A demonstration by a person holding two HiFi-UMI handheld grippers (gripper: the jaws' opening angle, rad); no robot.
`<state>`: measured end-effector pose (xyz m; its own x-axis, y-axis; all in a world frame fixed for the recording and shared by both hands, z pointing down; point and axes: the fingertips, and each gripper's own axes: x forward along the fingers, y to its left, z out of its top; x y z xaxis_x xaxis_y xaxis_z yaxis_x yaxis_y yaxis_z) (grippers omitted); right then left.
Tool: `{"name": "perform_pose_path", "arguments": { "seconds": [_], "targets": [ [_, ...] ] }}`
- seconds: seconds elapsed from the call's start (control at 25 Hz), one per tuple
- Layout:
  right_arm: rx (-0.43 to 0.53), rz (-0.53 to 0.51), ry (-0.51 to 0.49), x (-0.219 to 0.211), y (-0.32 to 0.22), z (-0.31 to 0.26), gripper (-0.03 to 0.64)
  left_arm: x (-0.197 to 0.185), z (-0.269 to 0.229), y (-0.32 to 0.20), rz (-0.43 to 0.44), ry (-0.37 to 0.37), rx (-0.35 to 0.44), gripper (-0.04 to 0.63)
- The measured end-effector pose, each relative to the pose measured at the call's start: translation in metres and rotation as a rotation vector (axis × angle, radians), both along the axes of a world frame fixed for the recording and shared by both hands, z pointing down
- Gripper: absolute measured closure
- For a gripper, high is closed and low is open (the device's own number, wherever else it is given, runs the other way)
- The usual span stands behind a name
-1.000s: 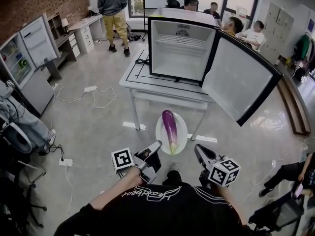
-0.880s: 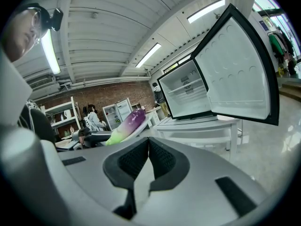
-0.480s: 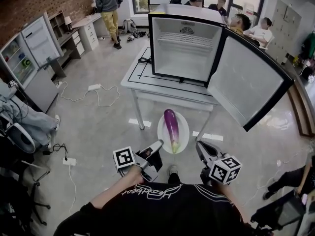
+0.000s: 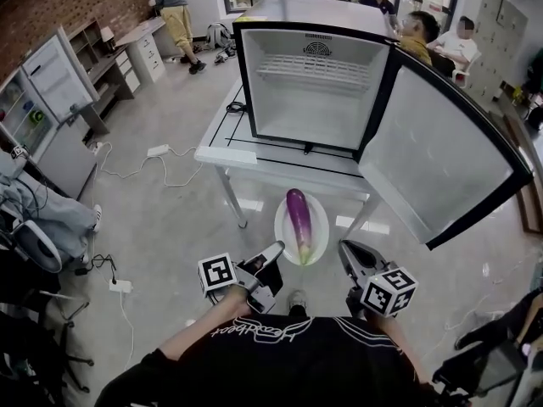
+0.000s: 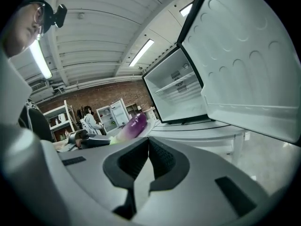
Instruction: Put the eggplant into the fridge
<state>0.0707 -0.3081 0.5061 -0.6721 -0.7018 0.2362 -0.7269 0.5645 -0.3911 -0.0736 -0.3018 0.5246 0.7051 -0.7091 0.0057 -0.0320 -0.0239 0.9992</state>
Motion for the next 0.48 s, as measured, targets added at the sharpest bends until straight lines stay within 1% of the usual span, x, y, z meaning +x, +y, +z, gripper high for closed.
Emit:
{"name": "perform_pose_path", "arguments": {
  "seconds": [0.12, 0.24, 0.48],
  "targets": [
    [-0.004, 0.0, 0.001, 0.006, -0.035, -0.001, 0.609, 0.006, -0.002, -0.032, -0.006, 0.005, -0.006, 0.572],
    [0.004, 0.001, 0.004, 0.013, -0.066, -0.004, 0.609, 0.007, 0.0, -0.063, -0.026, -0.011, -0.016, 0.572],
    [0.025, -0.005, -0.018, 0.028, -0.116, -0.014, 0.609, 0.019, -0.012, -0.111, -0.036, -0.027, 0.02, 0.572]
  ]
}}
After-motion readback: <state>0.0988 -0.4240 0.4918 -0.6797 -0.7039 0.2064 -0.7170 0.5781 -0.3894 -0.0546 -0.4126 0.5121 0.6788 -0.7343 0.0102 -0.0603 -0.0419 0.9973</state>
